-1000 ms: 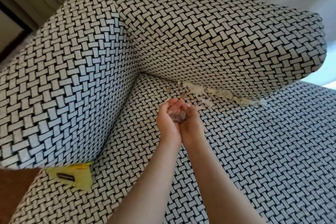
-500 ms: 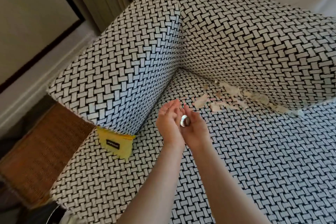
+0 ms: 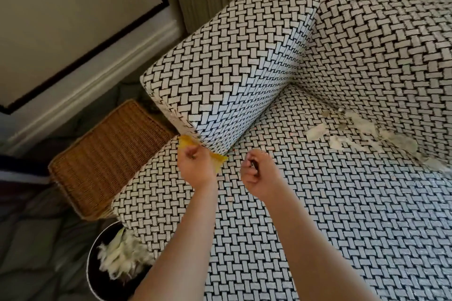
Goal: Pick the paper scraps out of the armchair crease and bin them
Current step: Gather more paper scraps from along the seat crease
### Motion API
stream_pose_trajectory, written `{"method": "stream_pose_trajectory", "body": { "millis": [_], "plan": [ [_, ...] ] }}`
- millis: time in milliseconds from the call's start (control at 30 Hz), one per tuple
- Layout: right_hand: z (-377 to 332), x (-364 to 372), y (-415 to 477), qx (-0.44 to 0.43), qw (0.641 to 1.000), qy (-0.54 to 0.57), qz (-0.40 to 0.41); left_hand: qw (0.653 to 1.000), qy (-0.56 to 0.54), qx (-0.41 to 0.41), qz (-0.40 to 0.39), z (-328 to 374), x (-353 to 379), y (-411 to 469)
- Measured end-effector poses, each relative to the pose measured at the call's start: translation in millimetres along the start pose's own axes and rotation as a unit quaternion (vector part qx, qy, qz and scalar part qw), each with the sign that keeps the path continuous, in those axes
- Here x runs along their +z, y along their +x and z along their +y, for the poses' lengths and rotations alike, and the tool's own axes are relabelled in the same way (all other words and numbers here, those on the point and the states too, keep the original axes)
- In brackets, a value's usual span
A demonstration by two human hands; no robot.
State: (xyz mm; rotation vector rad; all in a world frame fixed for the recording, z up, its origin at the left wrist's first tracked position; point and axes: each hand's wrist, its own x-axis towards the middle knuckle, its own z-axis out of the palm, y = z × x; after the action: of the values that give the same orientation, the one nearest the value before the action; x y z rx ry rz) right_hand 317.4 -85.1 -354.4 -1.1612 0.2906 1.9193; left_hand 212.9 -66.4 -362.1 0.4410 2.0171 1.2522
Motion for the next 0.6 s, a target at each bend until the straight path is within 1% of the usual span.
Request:
{"method": "stream_pose_trajectory", "body": {
  "millis": [133,200,300,400,500,600],
  "plan": [
    [9,17,8,0.026,0.998,-0.051,0.001,0.996,0.071,-0.031,-0.031,-4,-8,27],
    [17,25,13,0.045,0.997,-0.064,0.005,0.992,0.098,-0.053,-0.061,-2,-11,33],
    [31,34,18,0.072,0.995,-0.071,-0.007,0.986,0.099,-0.079,-0.105,1,-16,40],
    [43,42,19,0.092,0.992,-0.089,-0.021,0.985,0.062,-0.104,-0.126,-1,-25,49],
    [49,51,23,0.081,0.991,-0.099,-0.029,0.980,0.055,-0.119,-0.152,-7,-38,59],
    [47,60,20,0.063,0.995,-0.059,-0.043,0.978,0.055,-0.107,-0.168,-8,-47,64]
  ]
}}
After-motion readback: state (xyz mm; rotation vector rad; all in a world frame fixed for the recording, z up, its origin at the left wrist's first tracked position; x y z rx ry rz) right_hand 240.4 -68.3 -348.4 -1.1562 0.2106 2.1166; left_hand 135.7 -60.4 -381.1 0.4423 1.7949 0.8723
